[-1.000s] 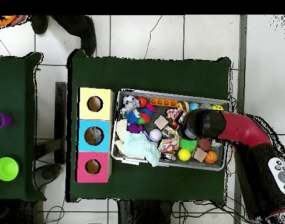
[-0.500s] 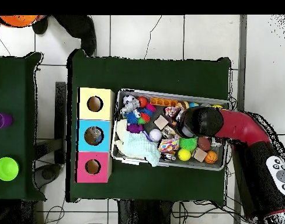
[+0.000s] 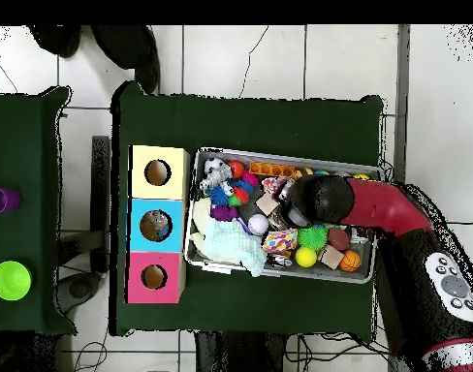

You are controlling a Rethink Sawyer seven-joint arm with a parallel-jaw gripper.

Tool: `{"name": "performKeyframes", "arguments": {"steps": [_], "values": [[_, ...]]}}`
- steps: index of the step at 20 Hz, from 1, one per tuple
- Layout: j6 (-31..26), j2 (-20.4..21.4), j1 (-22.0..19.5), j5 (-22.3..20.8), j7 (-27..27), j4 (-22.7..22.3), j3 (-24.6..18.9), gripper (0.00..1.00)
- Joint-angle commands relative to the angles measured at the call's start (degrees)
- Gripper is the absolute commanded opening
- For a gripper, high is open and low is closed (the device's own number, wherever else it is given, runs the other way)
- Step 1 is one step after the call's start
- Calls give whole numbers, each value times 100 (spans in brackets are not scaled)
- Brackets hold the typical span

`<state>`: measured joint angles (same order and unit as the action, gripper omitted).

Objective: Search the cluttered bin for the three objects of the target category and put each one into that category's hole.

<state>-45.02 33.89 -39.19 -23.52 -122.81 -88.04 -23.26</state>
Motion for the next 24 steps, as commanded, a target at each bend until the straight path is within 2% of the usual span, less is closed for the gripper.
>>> {"name": "performKeyframes", "arguments": {"steps": [1, 6, 14, 16, 19, 20, 24], "values": [[416, -78, 662, 404, -1126, -594, 107, 0], [774, -162, 1272, 531, -1595, -529, 481, 0], [1246, -397, 2091, 871, -1974, -412, 1222, 0], [1393, -453, 2221, 991, -2045, -383, 1418, 0], [1608, -467, 2223, 1139, -1827, -475, 1474, 0], [1679, -471, 2224, 1188, -1755, -506, 1493, 100], [1813, -476, 2147, 1336, -1492, -590, 1492, 100]]}}
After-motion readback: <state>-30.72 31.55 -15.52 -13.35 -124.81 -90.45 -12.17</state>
